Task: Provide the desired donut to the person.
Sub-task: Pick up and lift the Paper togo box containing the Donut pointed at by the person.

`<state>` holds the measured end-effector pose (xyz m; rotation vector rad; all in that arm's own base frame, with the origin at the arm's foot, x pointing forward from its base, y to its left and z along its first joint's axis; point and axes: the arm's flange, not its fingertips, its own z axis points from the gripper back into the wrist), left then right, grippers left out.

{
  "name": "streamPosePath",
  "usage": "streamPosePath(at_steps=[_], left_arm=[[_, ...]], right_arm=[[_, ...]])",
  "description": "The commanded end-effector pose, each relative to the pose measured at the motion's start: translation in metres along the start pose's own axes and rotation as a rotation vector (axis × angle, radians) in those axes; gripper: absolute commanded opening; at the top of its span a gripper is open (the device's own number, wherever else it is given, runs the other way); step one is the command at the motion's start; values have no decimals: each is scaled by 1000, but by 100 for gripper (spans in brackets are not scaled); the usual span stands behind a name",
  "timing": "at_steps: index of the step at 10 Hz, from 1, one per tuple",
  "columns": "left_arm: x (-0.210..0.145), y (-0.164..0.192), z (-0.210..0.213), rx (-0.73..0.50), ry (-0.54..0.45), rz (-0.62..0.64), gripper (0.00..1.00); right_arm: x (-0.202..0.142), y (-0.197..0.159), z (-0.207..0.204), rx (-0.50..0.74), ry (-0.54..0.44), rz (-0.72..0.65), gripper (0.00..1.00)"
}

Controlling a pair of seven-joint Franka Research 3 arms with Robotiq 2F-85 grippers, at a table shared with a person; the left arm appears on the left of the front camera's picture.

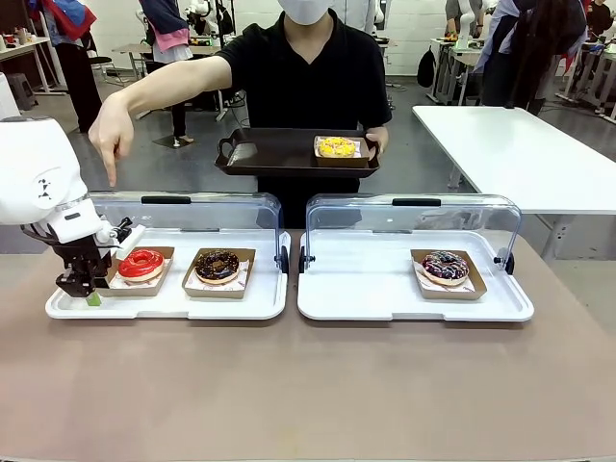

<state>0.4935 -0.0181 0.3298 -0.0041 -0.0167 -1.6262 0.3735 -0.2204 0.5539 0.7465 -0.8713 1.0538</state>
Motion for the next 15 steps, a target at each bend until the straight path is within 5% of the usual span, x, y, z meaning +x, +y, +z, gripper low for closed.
streamPosePath(at_steps=[1, 8, 13, 15], left_arm=[[0, 1, -4, 2, -21, 16, 2], [-1, -13, 22, 11, -31, -40, 0], [-3, -120, 201, -127, 3, -84, 0], [-3, -146, 255, 21, 15, -66, 0]], right_arm=[[-1, -1, -2, -4, -9, 5, 100], [-1, -1, -2, -4, -9, 5, 100], [-1, -1, -2, -4, -9, 5, 100], [-1, -1, -2, -4, -9, 5, 100]])
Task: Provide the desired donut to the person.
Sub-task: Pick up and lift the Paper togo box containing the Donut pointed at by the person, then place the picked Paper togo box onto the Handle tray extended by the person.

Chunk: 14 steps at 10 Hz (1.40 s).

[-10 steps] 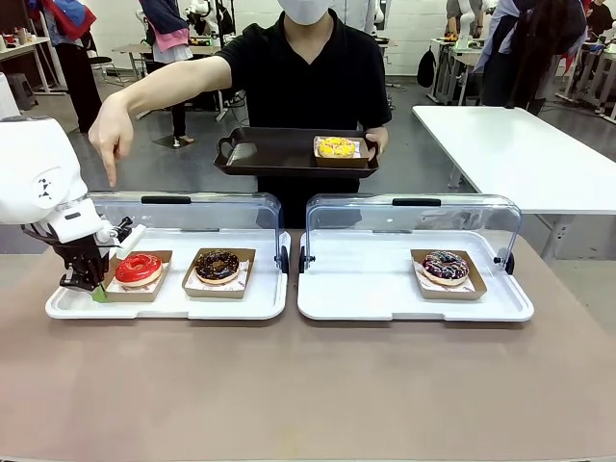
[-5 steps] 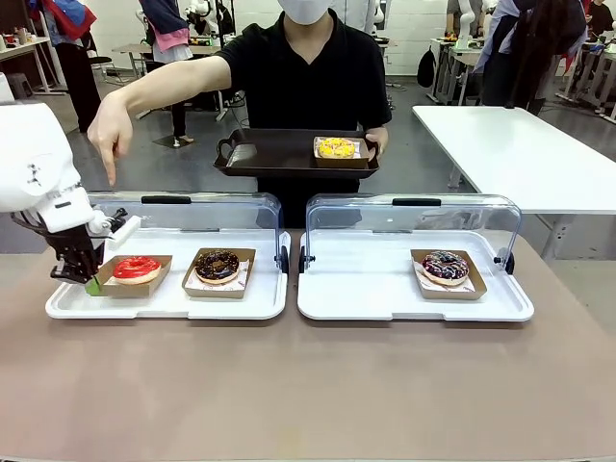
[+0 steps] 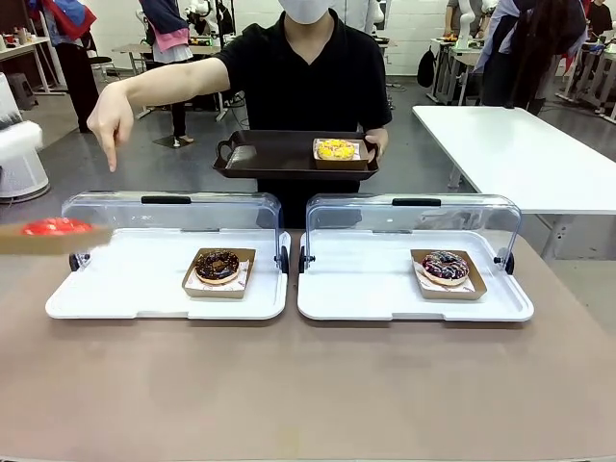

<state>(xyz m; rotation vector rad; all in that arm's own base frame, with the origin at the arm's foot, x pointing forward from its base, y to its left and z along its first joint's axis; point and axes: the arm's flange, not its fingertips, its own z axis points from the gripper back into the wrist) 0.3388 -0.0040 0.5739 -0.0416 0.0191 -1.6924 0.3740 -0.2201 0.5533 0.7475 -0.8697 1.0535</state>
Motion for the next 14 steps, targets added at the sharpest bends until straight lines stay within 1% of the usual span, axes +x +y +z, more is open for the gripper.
streamPosePath(at_steps=[1, 2, 4, 5, 14], left_arm=[[0, 1, 26, 101, 9, -5, 0], [-2, 4, 37, 112, 3, -8, 0], [-8, 1, 31, 94, -39, -16, 0], [-2, -8, 46, 111, -14, -13, 0], [-2, -8, 46, 111, -14, -13, 0]], right_arm=[[-1, 0, -1, -6, -10, 6, 100], [-1, 0, -1, -6, -10, 6, 100], [-1, 0, -1, -6, -10, 6, 100], [-1, 0, -1, -6, -10, 6, 100], [-1, 0, -1, -6, -10, 6, 100]])
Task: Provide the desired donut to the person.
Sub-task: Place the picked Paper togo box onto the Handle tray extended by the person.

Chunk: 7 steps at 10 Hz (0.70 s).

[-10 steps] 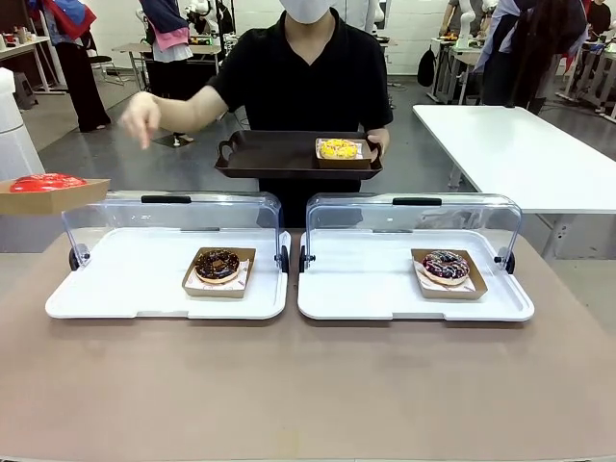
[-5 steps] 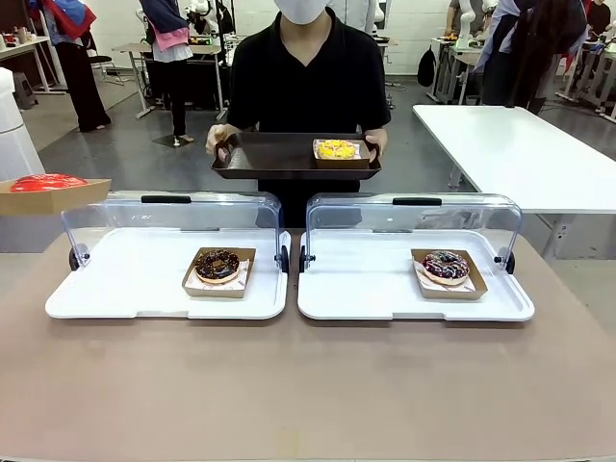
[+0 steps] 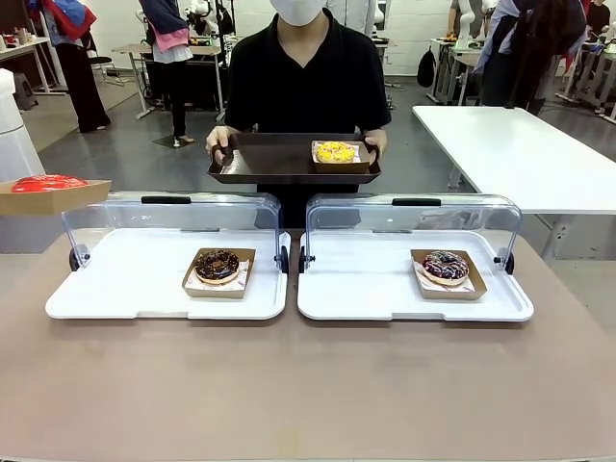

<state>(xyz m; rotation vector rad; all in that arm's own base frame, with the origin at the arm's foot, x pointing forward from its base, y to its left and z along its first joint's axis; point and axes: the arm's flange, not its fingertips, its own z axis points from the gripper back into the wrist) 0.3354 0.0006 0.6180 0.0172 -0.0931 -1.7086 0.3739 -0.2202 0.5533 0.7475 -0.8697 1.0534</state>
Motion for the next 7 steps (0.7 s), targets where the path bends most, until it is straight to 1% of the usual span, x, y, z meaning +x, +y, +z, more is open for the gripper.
streamPosePath(at_steps=[1, 7], left_arm=[[2, -2, 2, 2, 13, 5, 0], [2, -2, 2, 2, 13, 5, 0]], right_arm=[[-1, 0, -1, -5, -10, 6, 100], [-1, 0, -1, -5, -10, 6, 100]])
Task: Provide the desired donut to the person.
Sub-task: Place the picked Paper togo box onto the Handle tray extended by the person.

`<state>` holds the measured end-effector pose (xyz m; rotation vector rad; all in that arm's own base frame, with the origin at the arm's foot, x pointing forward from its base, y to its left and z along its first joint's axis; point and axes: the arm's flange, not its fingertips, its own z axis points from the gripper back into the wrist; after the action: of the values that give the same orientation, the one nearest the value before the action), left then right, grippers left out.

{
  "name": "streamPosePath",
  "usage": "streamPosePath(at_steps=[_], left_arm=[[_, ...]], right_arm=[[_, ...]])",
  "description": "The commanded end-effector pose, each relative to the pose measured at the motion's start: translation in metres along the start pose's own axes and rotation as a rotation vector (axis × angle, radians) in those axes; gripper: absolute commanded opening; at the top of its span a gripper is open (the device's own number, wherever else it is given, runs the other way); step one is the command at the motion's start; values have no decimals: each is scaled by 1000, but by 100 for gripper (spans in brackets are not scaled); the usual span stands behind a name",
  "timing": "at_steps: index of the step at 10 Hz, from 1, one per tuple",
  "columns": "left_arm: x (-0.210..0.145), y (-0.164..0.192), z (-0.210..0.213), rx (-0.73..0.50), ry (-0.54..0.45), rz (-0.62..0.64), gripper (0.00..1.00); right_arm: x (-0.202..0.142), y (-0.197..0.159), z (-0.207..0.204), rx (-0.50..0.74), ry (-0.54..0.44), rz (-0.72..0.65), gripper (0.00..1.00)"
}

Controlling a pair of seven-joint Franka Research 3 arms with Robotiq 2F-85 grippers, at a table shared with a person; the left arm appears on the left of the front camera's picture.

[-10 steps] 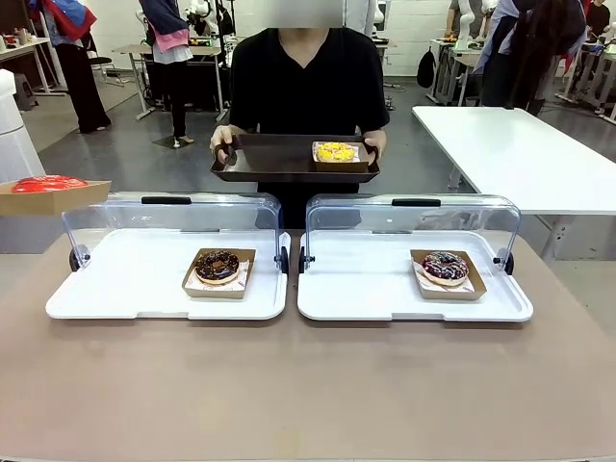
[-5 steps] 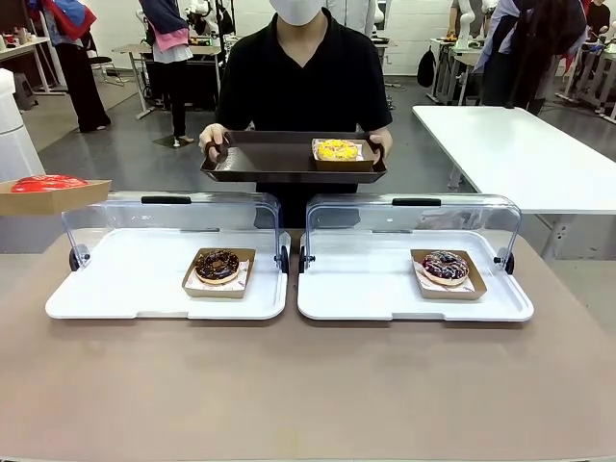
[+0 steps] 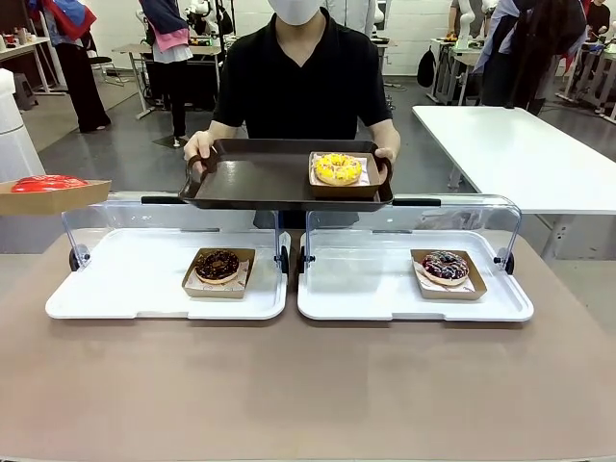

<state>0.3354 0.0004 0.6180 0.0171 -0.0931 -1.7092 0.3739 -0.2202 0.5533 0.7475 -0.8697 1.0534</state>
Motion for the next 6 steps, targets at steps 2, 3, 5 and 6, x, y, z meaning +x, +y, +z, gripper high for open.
streamPosePath(at_steps=[2, 3, 5, 6], left_arm=[[0, 0, 0, 0, 0, 0, 1], [9, 0, 15, 77, -20, -15, 1], [46, 9, 73, 258, -13, -64, 1], [65, 28, 93, 290, -12, -103, 1]], right_arm=[[-1, 0, -1, -5, -10, 6, 100], [-1, 0, -1, -5, -10, 6, 100], [-1, 0, -1, -5, -10, 6, 100], [-1, 0, -1, -5, -10, 6, 100]])
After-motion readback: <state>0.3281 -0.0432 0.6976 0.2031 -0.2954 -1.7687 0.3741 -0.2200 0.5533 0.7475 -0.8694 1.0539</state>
